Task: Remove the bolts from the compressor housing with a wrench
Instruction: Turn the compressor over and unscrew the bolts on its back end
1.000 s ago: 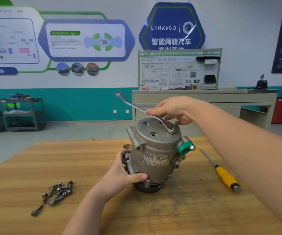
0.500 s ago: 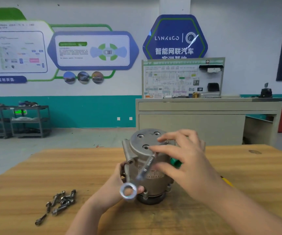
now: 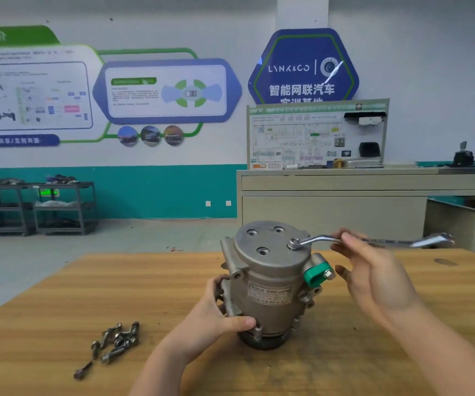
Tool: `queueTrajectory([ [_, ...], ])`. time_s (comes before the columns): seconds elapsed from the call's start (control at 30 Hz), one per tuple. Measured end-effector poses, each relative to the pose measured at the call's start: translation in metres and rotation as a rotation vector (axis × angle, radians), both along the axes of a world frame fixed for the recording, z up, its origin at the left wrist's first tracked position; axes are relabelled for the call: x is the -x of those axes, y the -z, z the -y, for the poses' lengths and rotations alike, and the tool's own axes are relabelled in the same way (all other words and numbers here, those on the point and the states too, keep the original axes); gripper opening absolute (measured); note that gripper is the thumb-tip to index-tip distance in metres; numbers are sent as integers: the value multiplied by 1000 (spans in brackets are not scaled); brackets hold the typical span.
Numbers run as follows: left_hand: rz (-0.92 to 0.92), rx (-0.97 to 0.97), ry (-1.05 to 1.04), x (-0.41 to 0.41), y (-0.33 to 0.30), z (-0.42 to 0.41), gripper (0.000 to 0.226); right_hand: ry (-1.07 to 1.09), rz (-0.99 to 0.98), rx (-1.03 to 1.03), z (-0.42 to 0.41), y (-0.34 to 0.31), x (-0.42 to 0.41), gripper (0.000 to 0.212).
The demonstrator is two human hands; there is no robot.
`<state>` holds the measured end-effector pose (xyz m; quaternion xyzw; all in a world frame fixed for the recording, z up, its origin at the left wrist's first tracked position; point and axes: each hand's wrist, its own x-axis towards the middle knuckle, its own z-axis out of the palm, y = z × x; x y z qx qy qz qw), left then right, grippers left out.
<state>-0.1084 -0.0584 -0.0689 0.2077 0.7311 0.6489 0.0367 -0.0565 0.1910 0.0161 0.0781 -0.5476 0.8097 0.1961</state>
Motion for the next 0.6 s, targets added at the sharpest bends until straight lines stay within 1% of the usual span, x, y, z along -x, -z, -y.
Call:
queueTrajectory([
  [0.07, -4, 3, -10, 1, 1, 0, 103, -40, 102, 6, -2, -12, 12, 20],
  [0.17, -18, 7, -37, 2, 3, 0, 100, -45, 287, -110, 1, -34, 33, 19],
  [0.23, -35, 16, -40, 4, 4, -1, 98, -55, 390, -251, 9, -52, 47, 17],
  [0.33, -52, 38, -47, 4, 3, -4, 98, 57, 446, -595, 33, -81, 60, 12],
  [0.4, -60, 65, -55, 2, 1, -5, 96, 217, 374, -895, 54, -91, 64, 13],
  [0.43, -67, 82, -64, 1, 0, -5, 93, 289, 317, -1057, 66, -92, 62, 10],
  [0.47, -74, 94, -76, 1, -1, -4, 90, 358, 257, -1203, 78, -90, 59, 7],
  [0.5, -79, 99, -88, 0, 0, -4, 85, 431, 206, -1327, 89, -86, 54, 9],
  [0.57, -87, 97, -104, 0, 0, -5, 78, 592, 67, -1481, 103, -71, 40, 13],
  [0.6, -93, 92, -105, 0, 0, -6, 75, 646, -25, -1503, 105, -61, 31, 14],
])
